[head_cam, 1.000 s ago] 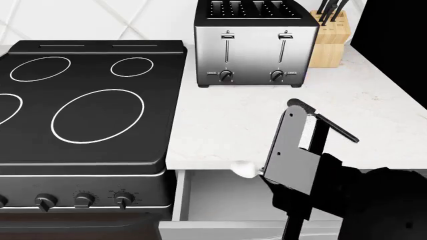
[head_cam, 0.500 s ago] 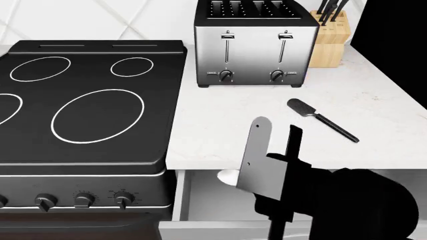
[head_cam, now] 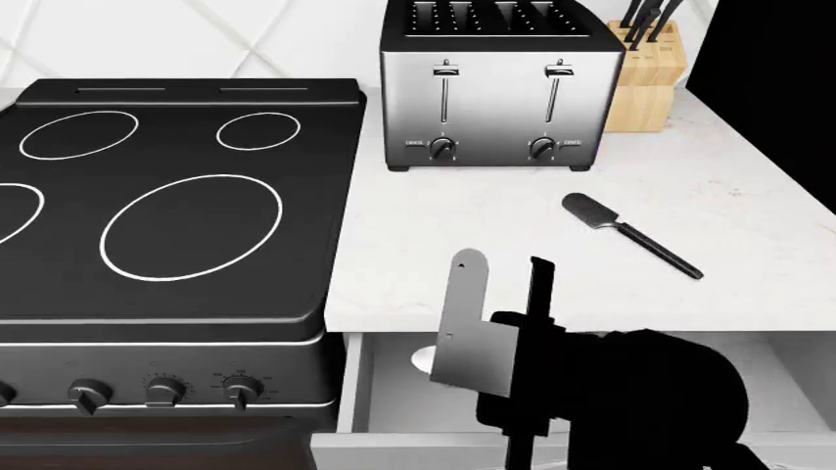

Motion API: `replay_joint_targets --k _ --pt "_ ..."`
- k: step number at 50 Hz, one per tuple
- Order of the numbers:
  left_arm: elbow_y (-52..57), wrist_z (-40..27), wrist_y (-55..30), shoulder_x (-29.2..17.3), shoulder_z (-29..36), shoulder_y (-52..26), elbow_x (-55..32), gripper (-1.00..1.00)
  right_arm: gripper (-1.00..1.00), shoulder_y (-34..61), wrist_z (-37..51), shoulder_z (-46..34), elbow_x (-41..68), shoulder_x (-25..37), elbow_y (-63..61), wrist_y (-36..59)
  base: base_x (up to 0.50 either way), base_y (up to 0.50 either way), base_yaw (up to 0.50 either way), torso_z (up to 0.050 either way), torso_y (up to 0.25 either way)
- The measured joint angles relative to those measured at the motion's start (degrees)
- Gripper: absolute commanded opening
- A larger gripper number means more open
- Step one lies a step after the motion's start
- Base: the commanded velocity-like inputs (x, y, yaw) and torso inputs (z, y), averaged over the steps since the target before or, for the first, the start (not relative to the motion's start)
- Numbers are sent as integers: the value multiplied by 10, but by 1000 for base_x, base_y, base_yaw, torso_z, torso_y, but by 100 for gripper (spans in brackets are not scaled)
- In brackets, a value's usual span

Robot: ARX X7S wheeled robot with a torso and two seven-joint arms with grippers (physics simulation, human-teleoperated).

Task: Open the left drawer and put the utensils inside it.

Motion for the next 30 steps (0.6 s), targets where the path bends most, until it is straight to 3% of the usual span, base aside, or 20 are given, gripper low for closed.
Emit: replay_joint_targets --k 30 --pt "-4 -1 3 -2 1 -2 -2 100 -100 -36 56 -7 41 -12 75 -60 0 0 0 0 0"
